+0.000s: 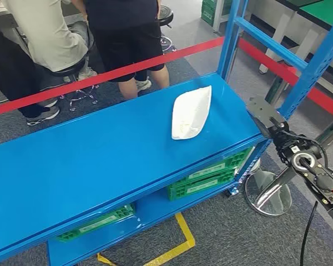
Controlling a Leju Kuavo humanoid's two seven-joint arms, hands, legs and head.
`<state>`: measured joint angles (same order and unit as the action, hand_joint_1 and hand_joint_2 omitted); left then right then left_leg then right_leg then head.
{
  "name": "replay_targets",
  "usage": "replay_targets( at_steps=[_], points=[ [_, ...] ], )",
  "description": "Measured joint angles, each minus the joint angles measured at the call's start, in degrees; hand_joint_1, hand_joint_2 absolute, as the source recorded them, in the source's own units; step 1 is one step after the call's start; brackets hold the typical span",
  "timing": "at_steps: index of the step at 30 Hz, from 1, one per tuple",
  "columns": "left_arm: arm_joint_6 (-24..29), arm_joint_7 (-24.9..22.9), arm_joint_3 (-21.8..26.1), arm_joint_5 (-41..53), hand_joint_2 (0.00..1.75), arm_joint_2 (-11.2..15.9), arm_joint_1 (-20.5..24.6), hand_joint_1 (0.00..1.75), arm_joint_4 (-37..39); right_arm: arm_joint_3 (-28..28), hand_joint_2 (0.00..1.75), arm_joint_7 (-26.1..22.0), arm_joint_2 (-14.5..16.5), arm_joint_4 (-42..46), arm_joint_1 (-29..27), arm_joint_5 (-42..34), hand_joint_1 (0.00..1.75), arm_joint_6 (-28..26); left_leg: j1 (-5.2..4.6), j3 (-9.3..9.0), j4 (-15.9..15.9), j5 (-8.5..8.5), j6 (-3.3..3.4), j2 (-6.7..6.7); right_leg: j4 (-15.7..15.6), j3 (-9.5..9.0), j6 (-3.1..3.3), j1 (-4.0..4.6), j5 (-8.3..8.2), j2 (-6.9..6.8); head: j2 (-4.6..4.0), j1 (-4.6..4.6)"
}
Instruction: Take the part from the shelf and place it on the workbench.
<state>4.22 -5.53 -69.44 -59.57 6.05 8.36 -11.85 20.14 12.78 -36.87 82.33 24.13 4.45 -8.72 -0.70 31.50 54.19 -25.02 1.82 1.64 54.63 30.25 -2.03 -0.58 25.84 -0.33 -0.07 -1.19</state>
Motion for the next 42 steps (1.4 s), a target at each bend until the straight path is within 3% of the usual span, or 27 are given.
replay_targets(
  at_steps=[1,2,4,9,19,42],
  points=[
    [0.00,-0.01,0.00,0.00,0.00,-0.01,0.00,0.00,0.00,0.10,0.58,0.05,0.00,-0.13,0.08,0.07,0.00,0.00,0.01,-0.01,-0.04,0.03,-0.06,-0.01,0.00,0.01,0.04,0.01,0.01,-0.01,0.00,0.05],
    [0.00,-0.01,0.00,0.01,0.00,-0.02,-0.01,0.00,0.00,0.20,0.87,0.11,0.00,-0.28,0.17,0.13,0.00,0.00,0.02,-0.01,-0.07,0.05,-0.11,-0.01,0.00,0.01,0.09,0.02,0.00,-0.01,0.00,0.13],
    [0.00,-0.08,0.00,0.04,0.00,-0.04,-0.02,0.00,0.00,0.60,1.75,0.53,0.00,-0.92,0.57,0.54,0.00,0.02,0.06,-0.02,-0.22,0.14,-0.42,-0.02,0.01,0.04,0.22,0.05,-0.02,-0.03,0.00,0.43],
    [0.03,-0.39,0.00,0.18,0.00,-0.06,0.05,0.00,0.00,2.55,1.75,2.61,0.93,-5.14,4.06,3.55,0.00,0.88,0.13,-0.02,-0.40,0.21,-1.19,0.00,0.06,0.07,0.46,0.09,-0.05,-0.05,0.00,0.79],
    [0.09,-0.85,0.00,0.52,0.00,-0.17,0.08,0.00,0.00,10.63,1.75,1.63,7.98,-18.09,14.52,7.46,0.00,1.03,0.05,0.00,-0.37,0.29,-1.32,-0.14,0.01,0.01,0.49,0.02,-0.13,-0.23,0.00,0.78],
    [0.09,-2.07,0.00,1.92,0.00,-0.20,0.81,0.00,0.00,18.54,1.75,-1.63,15.97,-29.45,19.26,8.62,0.00,1.72,0.02,0.02,-0.34,0.25,-1.26,-0.13,-0.12,0.00,0.43,-0.01,-0.18,-0.20,0.00,0.79]
  ],
)
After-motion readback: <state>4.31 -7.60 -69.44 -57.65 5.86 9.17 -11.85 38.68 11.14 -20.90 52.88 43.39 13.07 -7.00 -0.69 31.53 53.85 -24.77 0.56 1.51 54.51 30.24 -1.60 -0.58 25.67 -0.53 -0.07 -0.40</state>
